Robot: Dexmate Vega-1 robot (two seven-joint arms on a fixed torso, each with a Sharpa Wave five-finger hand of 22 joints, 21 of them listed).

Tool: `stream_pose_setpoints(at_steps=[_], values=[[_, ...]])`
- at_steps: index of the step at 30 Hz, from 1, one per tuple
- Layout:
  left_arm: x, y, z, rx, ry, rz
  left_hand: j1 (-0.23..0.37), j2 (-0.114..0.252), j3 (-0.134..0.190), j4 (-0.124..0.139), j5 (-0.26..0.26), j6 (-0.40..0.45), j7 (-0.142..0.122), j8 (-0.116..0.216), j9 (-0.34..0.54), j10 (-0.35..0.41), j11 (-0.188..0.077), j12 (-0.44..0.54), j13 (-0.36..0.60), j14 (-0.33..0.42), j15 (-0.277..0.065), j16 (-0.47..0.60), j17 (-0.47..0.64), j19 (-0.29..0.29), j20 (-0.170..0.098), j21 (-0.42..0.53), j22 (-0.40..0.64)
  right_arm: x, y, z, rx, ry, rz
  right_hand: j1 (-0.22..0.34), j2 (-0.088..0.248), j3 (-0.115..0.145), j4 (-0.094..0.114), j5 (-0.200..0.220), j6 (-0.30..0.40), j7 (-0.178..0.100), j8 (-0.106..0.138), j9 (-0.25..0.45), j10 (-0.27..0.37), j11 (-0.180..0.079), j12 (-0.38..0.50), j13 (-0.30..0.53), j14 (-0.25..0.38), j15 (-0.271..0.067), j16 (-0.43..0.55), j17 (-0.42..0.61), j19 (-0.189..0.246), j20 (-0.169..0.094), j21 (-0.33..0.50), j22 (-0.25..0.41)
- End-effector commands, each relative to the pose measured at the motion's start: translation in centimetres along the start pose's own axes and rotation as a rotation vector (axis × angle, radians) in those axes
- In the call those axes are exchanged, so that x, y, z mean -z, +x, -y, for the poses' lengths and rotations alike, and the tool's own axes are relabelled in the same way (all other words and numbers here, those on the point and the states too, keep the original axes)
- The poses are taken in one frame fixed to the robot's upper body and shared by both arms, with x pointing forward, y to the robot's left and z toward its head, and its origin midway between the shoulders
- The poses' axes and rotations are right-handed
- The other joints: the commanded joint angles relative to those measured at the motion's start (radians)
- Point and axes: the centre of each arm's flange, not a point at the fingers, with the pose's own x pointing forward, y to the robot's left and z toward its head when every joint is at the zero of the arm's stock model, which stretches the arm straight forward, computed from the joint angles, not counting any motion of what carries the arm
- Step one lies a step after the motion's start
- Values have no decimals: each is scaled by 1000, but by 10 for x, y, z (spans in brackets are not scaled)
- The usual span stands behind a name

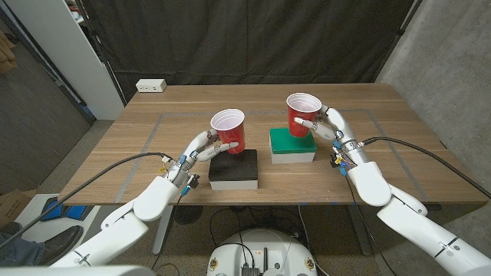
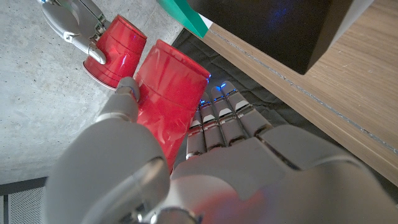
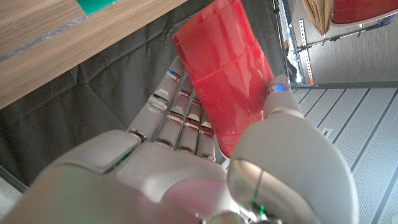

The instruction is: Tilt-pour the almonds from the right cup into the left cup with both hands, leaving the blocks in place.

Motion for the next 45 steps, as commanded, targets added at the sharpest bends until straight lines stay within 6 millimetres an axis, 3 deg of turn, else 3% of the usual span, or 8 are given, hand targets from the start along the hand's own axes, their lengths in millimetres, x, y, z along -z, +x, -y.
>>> stream_pose_setpoints(at_steps=[1,17,45], values=[[1,6,2,13,-1,0,7,4,-3,1,6,9,3,2,3,6,-2,1,4,13,-45,2,3,9,-44,1,4,-13,-25,3,9,1,15,10,1,-2,6,-1,0,4,-1,2,3,0,-3,5,0,-7,10,3,3,0,1,2],[-4,8,4,23,9,-6,9,5,-7,1,6,10,4,1,4,8,-4,1,4,14,-46,1,2,9,-43,1,4,-23,-54,2,28,20,18,9,1,-6,8,-3,3,5,-1,2,7,2,-5,6,0,-7,12,9,6,2,1,3],[-22,13,21,82,32,6,9,6,-12,2,7,17,4,2,4,17,-2,3,4,18,-43,0,2,10,-41,0,4,-24,-39,-12,-53,20,54,12,1,-11,9,-4,12,4,-2,2,15,3,-8,8,2,-5,17,19,9,1,0,3]])
